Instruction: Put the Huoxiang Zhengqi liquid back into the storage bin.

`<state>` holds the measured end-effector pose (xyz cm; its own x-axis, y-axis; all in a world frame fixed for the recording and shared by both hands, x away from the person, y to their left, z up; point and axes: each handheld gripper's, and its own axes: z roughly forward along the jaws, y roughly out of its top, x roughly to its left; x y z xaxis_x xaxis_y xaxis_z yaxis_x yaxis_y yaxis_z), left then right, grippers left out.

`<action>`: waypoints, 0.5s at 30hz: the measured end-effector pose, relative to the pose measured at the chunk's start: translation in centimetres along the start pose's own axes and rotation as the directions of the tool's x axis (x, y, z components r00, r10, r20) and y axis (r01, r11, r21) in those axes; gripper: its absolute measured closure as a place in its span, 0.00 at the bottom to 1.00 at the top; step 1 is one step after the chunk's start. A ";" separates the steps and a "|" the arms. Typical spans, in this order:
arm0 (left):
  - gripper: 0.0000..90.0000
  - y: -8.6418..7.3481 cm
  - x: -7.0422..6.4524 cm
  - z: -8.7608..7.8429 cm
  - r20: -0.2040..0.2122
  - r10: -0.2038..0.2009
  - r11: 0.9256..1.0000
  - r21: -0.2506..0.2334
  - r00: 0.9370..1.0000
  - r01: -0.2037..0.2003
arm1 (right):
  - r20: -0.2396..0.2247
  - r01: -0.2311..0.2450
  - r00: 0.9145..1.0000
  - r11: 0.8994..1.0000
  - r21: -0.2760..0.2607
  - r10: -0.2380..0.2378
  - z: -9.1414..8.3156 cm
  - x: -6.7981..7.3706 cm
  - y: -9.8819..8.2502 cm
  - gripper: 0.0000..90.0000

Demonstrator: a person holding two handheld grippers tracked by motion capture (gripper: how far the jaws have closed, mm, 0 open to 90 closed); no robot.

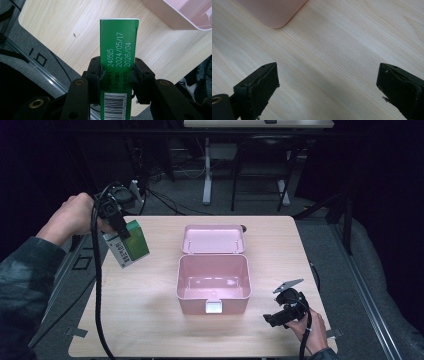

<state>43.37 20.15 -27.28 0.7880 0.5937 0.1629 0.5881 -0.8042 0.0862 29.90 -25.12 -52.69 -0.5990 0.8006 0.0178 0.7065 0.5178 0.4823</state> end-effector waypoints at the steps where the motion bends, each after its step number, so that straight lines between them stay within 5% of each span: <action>1: 0.71 0.1 0.0 -0.1 0.000 -0.001 1.000 -0.004 1.000 0.001 | 0.000 0.000 1.000 1.000 -0.002 0.000 0.0 0.0 0.0 0.04; 15: 0.71 1.2 -0.5 -1.6 -0.005 0.019 1.000 -0.022 1.000 -0.019 | 0.000 -0.002 1.000 1.000 -0.001 0.002 0.0 0.0 0.0 0.04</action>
<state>43.44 18.84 -25.69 0.7984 0.5779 0.1690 0.5684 -0.8160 0.1048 29.91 -25.12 -52.71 -0.5975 0.8016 0.0186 0.7073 0.5160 0.4832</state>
